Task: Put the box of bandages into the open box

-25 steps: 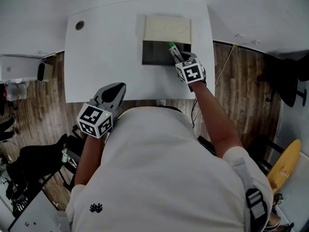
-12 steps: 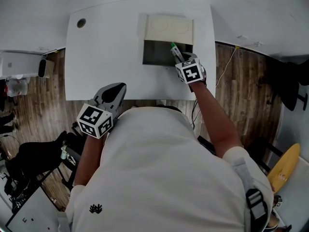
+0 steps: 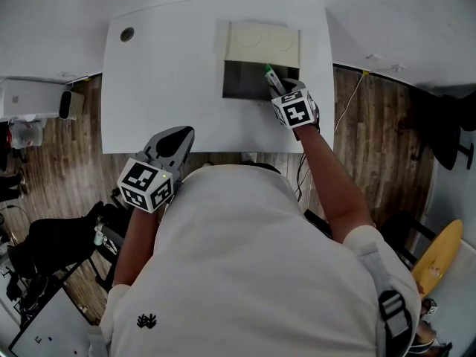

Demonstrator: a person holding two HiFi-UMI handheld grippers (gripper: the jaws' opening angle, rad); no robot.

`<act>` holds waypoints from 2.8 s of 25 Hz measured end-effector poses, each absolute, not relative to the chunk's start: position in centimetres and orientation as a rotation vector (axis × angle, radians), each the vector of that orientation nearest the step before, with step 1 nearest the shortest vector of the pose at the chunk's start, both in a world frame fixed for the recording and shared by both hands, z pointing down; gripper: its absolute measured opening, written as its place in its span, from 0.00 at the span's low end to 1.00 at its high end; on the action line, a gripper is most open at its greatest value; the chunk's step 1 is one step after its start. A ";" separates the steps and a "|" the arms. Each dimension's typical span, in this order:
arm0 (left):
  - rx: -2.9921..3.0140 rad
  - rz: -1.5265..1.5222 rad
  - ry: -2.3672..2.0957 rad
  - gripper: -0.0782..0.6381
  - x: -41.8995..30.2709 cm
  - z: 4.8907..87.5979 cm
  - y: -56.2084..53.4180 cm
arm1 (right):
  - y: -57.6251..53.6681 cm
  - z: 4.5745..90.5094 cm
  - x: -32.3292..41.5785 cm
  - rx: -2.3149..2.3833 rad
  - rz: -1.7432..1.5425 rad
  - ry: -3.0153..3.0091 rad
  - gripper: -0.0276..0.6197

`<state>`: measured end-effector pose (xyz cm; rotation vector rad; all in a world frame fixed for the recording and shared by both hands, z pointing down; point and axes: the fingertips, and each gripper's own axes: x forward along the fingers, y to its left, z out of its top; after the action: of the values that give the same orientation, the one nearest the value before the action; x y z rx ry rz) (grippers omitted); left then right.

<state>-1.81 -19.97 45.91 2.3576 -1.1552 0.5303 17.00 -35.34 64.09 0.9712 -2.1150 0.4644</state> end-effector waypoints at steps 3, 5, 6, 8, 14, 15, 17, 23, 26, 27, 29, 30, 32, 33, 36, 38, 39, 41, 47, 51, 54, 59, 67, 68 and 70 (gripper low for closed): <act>2.361 0.525 -1.149 0.13 -2.1 46.0 -19.7 | -35.3 63.9 17.2 0.992 0.458 -2.112 0.29; 2.363 0.523 -1.142 0.13 -2.3 46.1 -19.5 | -35.2 63.6 17.3 1.004 0.456 -2.111 0.30; 2.365 0.521 -1.138 0.13 -2.4 46.1 -19.5 | -35.2 63.5 17.4 1.012 0.455 -2.110 0.30; 2.370 0.518 -1.128 0.13 -2.5 46.1 -19.4 | -35.1 63.1 17.7 1.030 0.453 -2.109 0.30; 2.396 0.508 -1.086 0.13 -3.0 46.2 -18.9 | -34.7 61.4 18.5 1.103 0.437 -2.102 0.30; 2.401 0.505 -1.079 0.13 -3.1 46.2 -18.8 | -34.6 61.0 18.6 1.120 0.434 -2.101 0.30; 2.410 0.503 -1.064 0.13 -3.4 46.3 -18.5 | -34.3 60.4 18.8 1.155 0.426 -2.100 0.29; 2.446 0.499 -1.014 0.13 -4.1 46.4 -17.5 | -32.1 58.8 19.3 1.238 0.429 -2.093 0.22; 2.468 0.493 -0.990 0.13 -4.5 46.4 -17.1 | -30.8 58.1 19.2 1.268 0.427 -2.094 0.17; 2.476 0.491 -0.982 0.13 -4.6 46.3 -16.9 | -30.3 57.9 19.1 1.277 0.427 -2.095 0.15; 2.491 0.485 -0.966 0.13 -4.8 46.3 -16.5 | -29.2 57.5 18.9 1.292 0.436 -2.098 0.11; 2.497 0.484 -0.958 0.13 -4.9 46.2 -16.3 | -28.5 57.4 18.8 1.297 0.443 -2.098 0.10; 2.507 0.482 -0.946 0.13 -5.3 46.2 -15.7 | -27.1 57.1 18.4 1.307 0.459 -2.101 0.08; 2.511 0.480 -0.942 0.13 -5.6 46.1 -15.4 | -26.4 56.9 18.1 1.312 0.465 -2.104 0.07; 2.520 0.475 -0.930 0.13 -6.7 46.2 -14.3 | -24.2 56.4 16.9 1.319 0.482 -2.115 0.06; 2.523 0.473 -0.920 0.13 -7.2 46.3 -13.6 | -22.9 56.2 16.1 1.316 0.494 -2.125 0.06; 2.525 0.472 -0.914 0.13 -7.4 46.4 -13.3 | -22.2 56.0 15.7 1.314 0.500 -2.131 0.06; 2.528 0.469 -0.904 0.13 -7.7 46.4 -12.5 | -20.8 55.7 14.9 1.312 0.515 -2.150 0.05; 2.534 0.464 -0.868 0.13 -9.0 46.7 -10.7 | -16.9 54.6 12.4 1.318 0.547 -2.203 0.05; 2.533 0.474 -0.837 0.13 -9.7 47.1 -9.7 | -14.6 53.9 11.1 1.323 0.549 -2.223 0.05; 2.540 0.470 -0.816 0.13 -9.9 47.3 -8.9 | -12.9 53.6 10.1 1.319 0.558 -2.235 0.05; 2.550 0.467 -0.773 0.13 -10.0 47.8 -8.0 | -10.7 53.0 8.6 1.318 0.573 -2.258 0.05; 2.570 0.457 -0.711 0.13 -9.7 48.1 -6.7 | -8.1 52.4 7.7 1.337 0.572 -2.259 0.05; 2.570 0.454 -0.705 0.13 -9.7 48.0 -6.6 | -8.0 52.4 7.7 1.340 0.572 -2.259 0.05; 2.570 0.448 -0.700 0.13 -9.8 48.0 -6.5 | -7.8 52.3 7.6 1.344 0.572 -2.257 0.05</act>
<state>-9.79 -6.46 47.95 2.5696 -0.6996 0.4484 7.57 -7.78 52.32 1.3440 -2.2569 0.5724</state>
